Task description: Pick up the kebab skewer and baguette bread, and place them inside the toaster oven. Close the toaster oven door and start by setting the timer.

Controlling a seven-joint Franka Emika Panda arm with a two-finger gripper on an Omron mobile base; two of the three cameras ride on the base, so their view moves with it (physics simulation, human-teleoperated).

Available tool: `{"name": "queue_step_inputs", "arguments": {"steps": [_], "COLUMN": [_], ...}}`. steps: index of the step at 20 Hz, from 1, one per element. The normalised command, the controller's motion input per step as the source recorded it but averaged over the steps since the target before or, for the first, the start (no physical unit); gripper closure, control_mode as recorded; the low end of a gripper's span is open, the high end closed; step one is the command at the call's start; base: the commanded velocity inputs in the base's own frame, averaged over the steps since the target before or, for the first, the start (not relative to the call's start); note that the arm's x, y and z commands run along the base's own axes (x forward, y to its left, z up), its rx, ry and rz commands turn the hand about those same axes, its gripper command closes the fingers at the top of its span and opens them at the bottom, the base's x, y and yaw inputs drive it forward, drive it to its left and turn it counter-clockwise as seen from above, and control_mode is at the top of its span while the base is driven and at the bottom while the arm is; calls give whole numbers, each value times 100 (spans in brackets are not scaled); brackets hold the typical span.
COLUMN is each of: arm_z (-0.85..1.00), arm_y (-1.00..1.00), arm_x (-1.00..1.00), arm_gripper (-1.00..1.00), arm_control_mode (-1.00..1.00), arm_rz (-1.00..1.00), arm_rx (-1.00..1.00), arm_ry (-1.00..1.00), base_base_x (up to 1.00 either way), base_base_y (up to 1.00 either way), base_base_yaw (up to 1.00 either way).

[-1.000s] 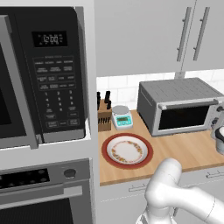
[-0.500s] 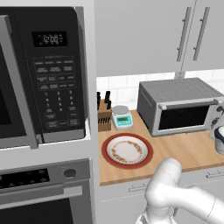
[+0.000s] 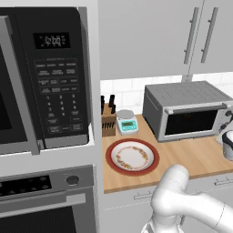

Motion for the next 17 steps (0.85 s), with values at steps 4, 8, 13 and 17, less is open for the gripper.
{"name": "queue_step_inputs", "arguments": {"steps": [4, 8, 13, 17], "arm_z": [-19, -10, -5, -6], "arm_y": [-3, 0, 0, 0], "arm_x": [0, 0, 0, 0], "arm_gripper": [100, 100, 100, 100], "arm_control_mode": [-100, -100, -100, -100], "arm_rz": [-7, -7, -6, -5], "arm_rx": [30, 33, 37, 41], "arm_ry": [2, 4, 7, 6], "base_base_x": [0, 0, 0, 0], "base_base_y": [0, 0, 0, 0], "base_base_yaw": [0, 0, 0, 0]}}
